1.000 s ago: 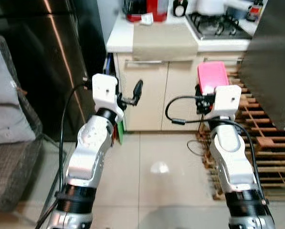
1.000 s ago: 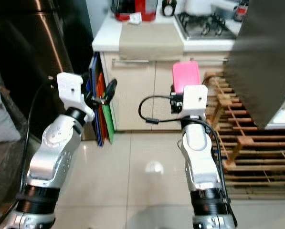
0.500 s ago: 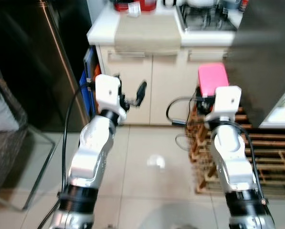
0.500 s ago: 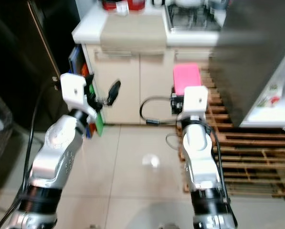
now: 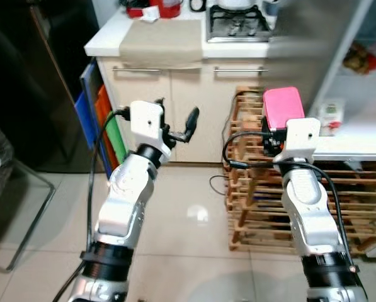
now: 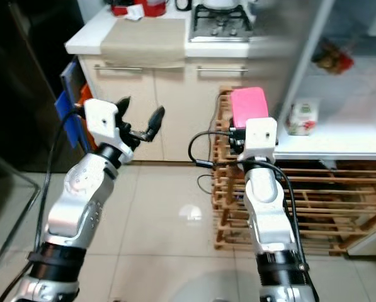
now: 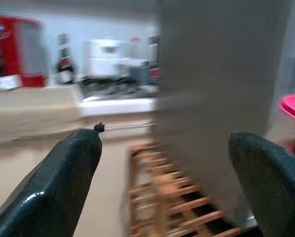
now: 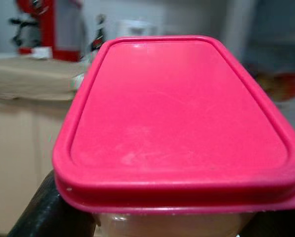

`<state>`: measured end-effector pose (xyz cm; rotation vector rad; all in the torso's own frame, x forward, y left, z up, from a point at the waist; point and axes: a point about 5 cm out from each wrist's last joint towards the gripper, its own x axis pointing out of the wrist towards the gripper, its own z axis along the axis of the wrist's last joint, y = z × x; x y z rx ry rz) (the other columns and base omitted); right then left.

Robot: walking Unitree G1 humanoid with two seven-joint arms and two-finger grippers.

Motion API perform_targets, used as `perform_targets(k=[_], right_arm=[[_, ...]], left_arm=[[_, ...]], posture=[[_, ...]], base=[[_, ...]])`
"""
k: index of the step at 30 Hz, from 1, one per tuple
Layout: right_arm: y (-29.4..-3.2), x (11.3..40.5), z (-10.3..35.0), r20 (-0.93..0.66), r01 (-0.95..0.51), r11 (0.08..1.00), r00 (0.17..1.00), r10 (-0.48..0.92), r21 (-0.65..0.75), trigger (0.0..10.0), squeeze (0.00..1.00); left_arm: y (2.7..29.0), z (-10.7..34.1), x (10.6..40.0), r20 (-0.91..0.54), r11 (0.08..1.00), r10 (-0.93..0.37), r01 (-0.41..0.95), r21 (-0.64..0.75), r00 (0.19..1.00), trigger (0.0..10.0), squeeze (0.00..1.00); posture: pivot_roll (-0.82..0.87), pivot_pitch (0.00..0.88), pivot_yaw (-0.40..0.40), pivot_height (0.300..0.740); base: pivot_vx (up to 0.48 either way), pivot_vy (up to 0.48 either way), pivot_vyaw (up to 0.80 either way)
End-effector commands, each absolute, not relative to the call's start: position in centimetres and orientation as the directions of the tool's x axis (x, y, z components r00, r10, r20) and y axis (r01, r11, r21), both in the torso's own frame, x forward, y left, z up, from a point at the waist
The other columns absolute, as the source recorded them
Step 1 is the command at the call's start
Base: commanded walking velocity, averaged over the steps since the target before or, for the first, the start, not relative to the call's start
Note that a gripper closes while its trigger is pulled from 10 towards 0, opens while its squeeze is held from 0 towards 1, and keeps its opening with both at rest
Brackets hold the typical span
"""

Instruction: Restocking fridge

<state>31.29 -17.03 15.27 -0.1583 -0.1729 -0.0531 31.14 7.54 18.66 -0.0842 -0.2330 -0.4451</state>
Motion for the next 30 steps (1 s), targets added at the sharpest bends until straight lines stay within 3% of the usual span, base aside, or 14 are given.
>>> perform_targets(k=[1, 23, 30], right_arm=[[-16.32, 31.36, 15.58, 0.189, 0.045, 0.987, 0.982, -0.016, -0.152, 10.0, 0.00], [-16.45, 31.03, 14.95, 0.172, 0.056, 0.987, 0.985, -0.029, -0.152, 10.0, 0.00], [-16.60, 30.88, 14.81, 0.165, 0.057, 0.986, 0.986, -0.032, -0.154, 10.0, 0.00]], left_arm=[[8.29, 19.03, 31.53, 0.253, 0.910, -0.398, 0.414, -0.012, 0.882, 10.0, 0.00], [8.84, 18.35, 32.10, 0.219, 0.926, -0.364, 0.378, -0.024, 0.905, 10.0, 0.00], [9.13, 18.22, 32.18, 0.212, 0.928, -0.347, 0.368, -0.064, 0.913, 10.0, 0.00]], posture=[[-0.11, 0.000, 0.069, 0.740], [-0.11, 0.000, 0.076, 0.740], [-0.11, 0.000, 0.071, 0.740]], base=[[0.000, -0.472, 0.00], [0.000, -0.472, 0.00], [0.000, 0.000, 0.00]])
